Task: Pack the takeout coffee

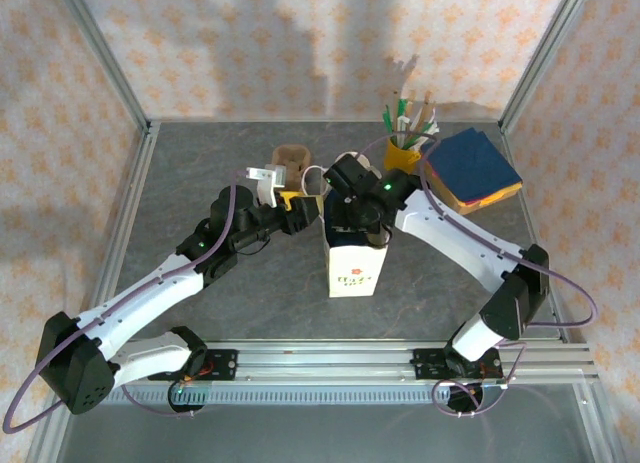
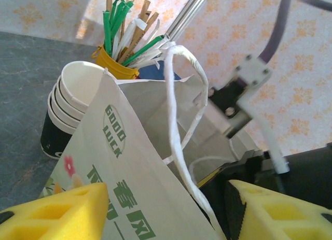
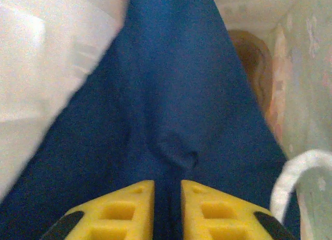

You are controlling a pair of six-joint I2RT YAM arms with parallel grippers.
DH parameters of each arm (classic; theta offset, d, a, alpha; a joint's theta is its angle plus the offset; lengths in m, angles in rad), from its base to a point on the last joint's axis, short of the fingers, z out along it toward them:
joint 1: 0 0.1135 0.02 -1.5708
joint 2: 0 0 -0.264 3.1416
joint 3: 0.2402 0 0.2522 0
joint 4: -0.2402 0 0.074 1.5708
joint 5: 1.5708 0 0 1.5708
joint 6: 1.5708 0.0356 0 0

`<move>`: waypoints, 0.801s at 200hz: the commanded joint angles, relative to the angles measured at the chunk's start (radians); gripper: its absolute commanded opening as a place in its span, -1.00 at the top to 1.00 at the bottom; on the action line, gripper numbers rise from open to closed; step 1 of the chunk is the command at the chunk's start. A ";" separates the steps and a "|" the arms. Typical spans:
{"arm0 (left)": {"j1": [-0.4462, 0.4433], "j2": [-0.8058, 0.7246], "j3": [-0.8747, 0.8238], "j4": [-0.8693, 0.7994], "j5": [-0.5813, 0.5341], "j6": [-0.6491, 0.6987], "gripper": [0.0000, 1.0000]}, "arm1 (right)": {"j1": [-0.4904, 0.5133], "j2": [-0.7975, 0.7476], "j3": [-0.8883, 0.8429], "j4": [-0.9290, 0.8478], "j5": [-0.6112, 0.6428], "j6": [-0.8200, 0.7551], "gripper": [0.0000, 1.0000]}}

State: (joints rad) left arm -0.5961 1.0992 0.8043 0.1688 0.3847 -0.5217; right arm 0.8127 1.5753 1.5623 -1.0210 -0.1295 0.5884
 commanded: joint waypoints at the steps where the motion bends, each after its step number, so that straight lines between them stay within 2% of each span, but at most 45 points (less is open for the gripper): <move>1: -0.007 -0.021 0.003 -0.016 -0.015 0.028 -0.26 | 0.005 -0.052 0.064 -0.013 0.053 -0.006 0.54; 22: -0.007 -0.021 0.005 -0.020 -0.011 0.028 -0.25 | 0.005 -0.067 0.099 -0.019 0.076 -0.013 0.46; 59: -0.007 -0.025 0.006 -0.029 -0.023 0.032 -0.25 | 0.004 -0.110 0.139 0.022 0.074 -0.030 0.44; 105: -0.007 -0.030 0.013 -0.044 -0.043 0.034 -0.32 | -0.008 -0.169 0.188 0.120 -0.005 -0.111 0.43; 137: -0.007 -0.049 0.012 -0.064 -0.091 0.034 -0.40 | -0.120 -0.227 0.190 0.153 0.040 -0.168 0.21; 160: -0.005 -0.079 0.004 -0.078 -0.159 0.027 -0.40 | -0.222 -0.273 0.152 0.209 0.126 -0.235 0.00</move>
State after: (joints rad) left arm -0.5961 1.0695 0.8043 0.1116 0.3122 -0.5003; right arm 0.6727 1.3628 1.7279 -0.8886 -0.1024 0.4461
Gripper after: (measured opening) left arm 0.700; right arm 0.463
